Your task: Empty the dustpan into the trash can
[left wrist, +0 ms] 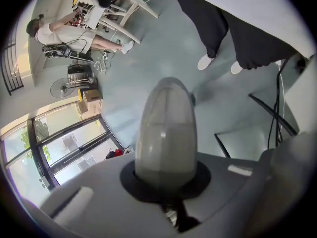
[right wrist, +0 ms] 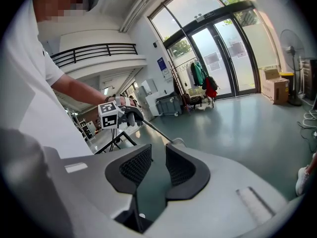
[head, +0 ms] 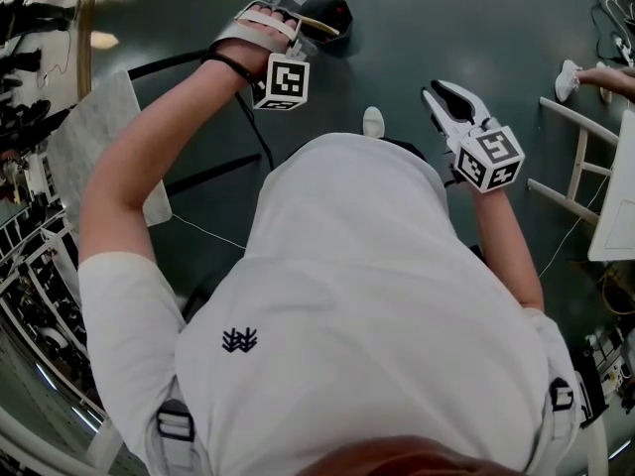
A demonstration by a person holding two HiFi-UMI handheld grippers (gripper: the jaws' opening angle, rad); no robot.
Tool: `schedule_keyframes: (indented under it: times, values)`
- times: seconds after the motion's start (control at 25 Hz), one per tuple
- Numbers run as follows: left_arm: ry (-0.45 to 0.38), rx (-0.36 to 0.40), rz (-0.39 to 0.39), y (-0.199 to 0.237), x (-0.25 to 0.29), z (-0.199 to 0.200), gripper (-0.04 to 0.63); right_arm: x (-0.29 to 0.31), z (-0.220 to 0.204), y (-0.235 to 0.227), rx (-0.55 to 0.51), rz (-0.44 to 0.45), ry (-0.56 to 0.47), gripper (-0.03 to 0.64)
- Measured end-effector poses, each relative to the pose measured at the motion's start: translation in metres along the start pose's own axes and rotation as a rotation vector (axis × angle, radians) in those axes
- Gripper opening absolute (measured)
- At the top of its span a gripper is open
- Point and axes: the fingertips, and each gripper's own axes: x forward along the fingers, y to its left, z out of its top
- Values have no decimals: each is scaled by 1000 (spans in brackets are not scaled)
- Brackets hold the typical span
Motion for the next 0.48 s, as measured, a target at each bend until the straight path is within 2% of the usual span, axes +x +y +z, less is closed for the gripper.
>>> schedule_keyframes:
  times: [0.24,0.48]
  values:
    - [49,-62,-27,1,-4,-24,57,0,1,0,-4,15,-2,80]
    - [122,-185,-49,-8,-15,-63,57,7,5,9,-36,53,10,80]
